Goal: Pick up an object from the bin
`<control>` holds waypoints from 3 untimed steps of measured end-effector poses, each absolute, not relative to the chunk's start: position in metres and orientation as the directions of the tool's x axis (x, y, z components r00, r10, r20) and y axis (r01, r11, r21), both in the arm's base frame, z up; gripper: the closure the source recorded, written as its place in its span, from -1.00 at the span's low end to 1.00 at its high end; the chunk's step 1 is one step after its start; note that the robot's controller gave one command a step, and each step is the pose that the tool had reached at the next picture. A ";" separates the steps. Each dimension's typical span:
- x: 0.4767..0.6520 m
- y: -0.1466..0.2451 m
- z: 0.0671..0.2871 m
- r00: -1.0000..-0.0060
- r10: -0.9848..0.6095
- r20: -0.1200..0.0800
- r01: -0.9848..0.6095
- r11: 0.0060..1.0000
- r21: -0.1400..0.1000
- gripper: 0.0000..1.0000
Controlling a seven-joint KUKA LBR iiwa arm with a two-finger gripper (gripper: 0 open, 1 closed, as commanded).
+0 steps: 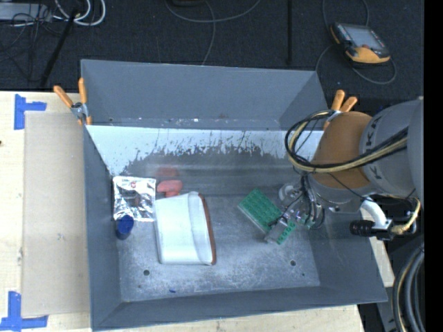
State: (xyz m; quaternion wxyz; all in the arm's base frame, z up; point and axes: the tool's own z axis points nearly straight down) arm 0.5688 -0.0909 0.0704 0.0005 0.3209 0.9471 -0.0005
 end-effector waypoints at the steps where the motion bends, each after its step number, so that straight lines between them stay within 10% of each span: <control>1: 0.571 -0.091 0.074 -0.796 0.606 -0.008 0.606 0.796 0.001 1.00; 3: 0.574 -0.092 0.175 -0.798 0.602 -0.003 0.602 0.798 0.002 1.00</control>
Offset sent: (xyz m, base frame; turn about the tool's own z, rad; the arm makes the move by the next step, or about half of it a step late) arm 0.0000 0.0000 0.0000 0.0000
